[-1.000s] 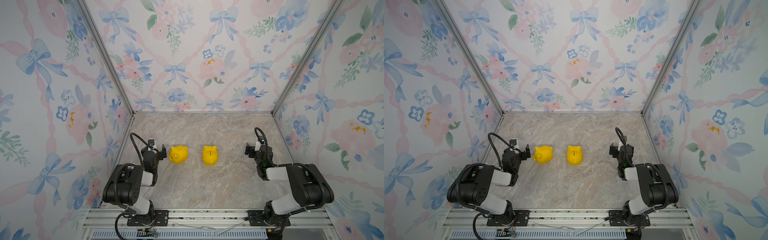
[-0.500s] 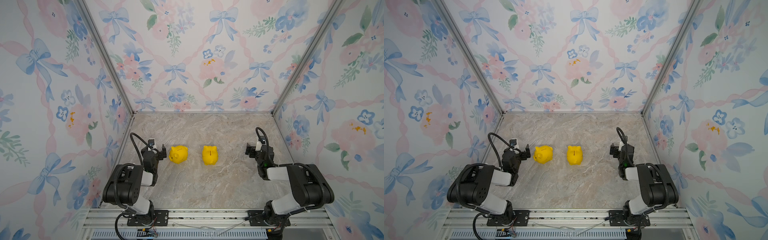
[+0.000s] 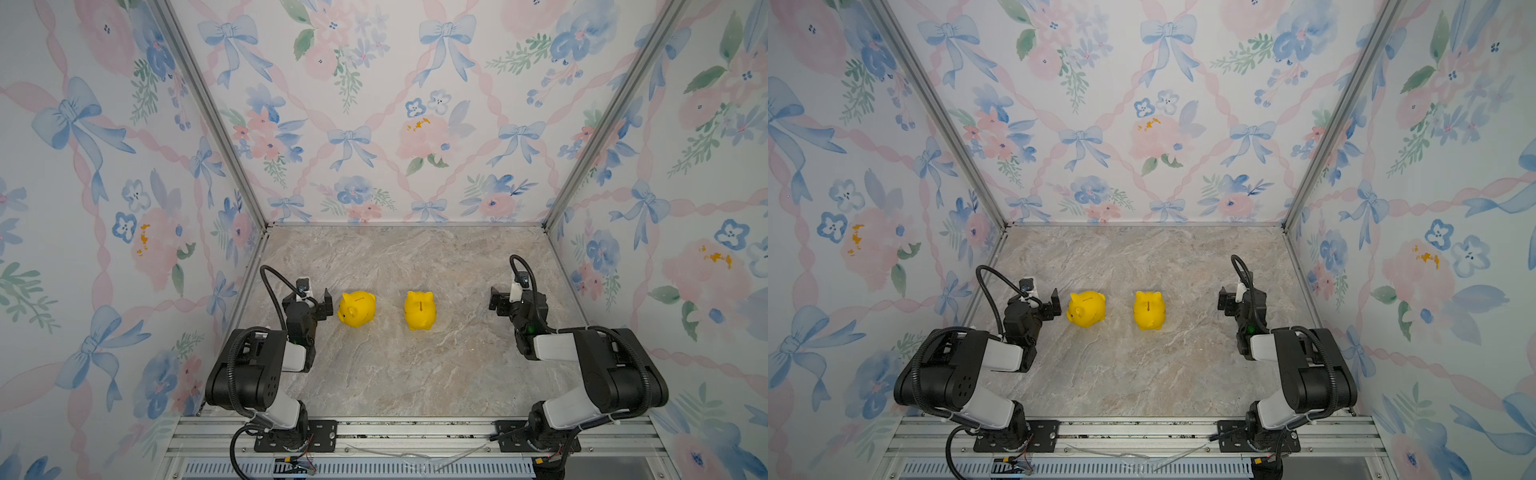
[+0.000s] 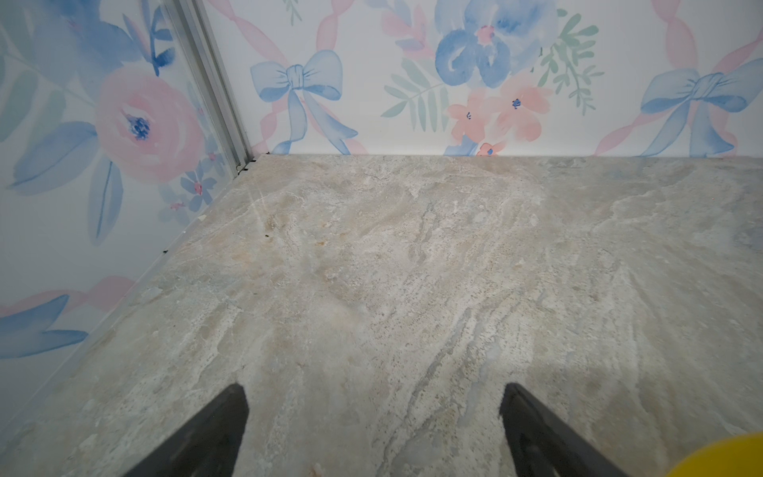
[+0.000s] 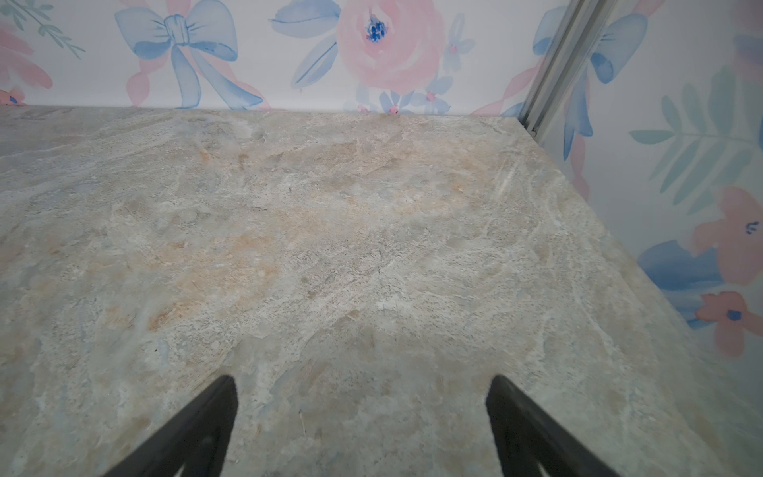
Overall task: Open piggy banks
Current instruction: Adjust the piggy bank at the center of the board.
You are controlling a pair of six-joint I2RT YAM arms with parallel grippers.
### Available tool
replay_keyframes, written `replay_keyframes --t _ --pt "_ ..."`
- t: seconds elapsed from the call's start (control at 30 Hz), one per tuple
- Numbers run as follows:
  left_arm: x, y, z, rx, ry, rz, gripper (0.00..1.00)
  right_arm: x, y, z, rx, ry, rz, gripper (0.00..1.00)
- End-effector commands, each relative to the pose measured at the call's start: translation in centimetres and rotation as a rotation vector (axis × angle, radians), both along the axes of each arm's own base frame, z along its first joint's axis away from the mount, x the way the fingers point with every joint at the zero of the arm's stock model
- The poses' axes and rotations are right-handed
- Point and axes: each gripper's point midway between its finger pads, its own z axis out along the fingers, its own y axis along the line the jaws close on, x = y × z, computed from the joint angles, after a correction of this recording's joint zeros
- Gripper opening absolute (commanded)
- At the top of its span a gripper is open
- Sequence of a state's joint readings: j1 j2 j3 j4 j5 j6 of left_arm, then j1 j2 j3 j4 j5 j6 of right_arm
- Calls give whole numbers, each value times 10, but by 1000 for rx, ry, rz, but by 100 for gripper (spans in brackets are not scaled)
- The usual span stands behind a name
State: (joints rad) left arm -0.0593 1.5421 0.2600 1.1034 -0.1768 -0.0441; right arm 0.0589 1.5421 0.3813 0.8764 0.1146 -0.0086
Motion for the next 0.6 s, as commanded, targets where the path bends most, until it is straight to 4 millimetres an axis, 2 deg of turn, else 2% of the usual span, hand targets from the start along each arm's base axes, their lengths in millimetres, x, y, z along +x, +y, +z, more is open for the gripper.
replay_keyframes --t 0.0,0.2,0.37,0.57 --pt "5 -1 16 43 -14 20 98 6 1 7 -4 -14 10 96" --pt "4 8 30 77 33 168 98 6 1 7 -1 -14 11 96" --pt "2 9 50 23 32 201 98 6 0 7 12 -14 16 96" --pt "11 -20 68 -104 56 135 98 7 0 7 36 -13 35 96"
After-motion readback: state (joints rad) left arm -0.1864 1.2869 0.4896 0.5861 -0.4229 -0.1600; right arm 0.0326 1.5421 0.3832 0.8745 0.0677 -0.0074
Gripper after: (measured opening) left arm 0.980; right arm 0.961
